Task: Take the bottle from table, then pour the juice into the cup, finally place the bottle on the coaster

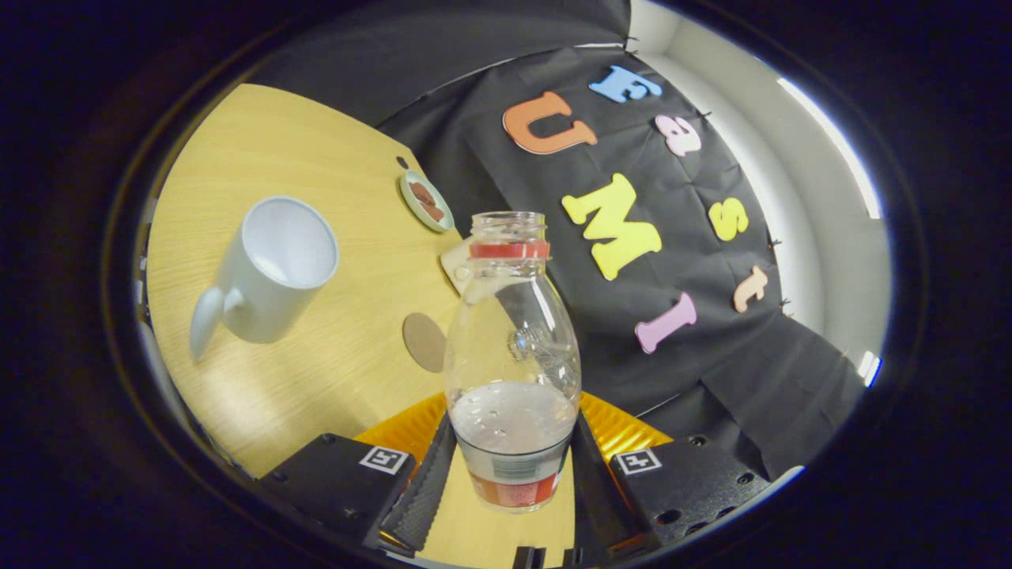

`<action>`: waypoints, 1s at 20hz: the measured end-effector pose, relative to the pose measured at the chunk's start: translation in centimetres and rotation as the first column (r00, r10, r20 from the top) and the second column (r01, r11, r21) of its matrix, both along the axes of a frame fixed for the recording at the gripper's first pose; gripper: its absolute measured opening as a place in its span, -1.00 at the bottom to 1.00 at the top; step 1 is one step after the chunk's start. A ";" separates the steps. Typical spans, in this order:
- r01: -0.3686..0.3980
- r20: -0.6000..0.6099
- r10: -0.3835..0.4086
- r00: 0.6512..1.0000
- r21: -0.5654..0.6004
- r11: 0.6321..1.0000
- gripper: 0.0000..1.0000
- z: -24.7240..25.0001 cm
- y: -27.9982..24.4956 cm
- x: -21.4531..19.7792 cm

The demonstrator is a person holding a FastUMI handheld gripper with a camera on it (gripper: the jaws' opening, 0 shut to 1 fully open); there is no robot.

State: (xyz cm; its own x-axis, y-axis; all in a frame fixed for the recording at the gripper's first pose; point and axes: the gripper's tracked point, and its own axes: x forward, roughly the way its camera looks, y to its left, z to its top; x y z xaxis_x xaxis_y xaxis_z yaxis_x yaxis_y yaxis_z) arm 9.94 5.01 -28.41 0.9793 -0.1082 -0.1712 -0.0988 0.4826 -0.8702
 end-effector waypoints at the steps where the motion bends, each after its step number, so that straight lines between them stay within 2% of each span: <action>1: -0.003 0.002 0.003 1.000 -0.019 1.000 0.60 -0.1 0.2 0.2; 9: -0.018 -0.010 0.016 1.000 -0.209 0.978 0.60 -1.2 0.3 0.8; 14: -0.041 0.031 0.055 0.998 -0.332 0.942 0.60 -0.2 0.7 1.0; 20: -0.059 0.032 0.078 0.996 -0.401 0.914 0.60 0.5 1.3 0.7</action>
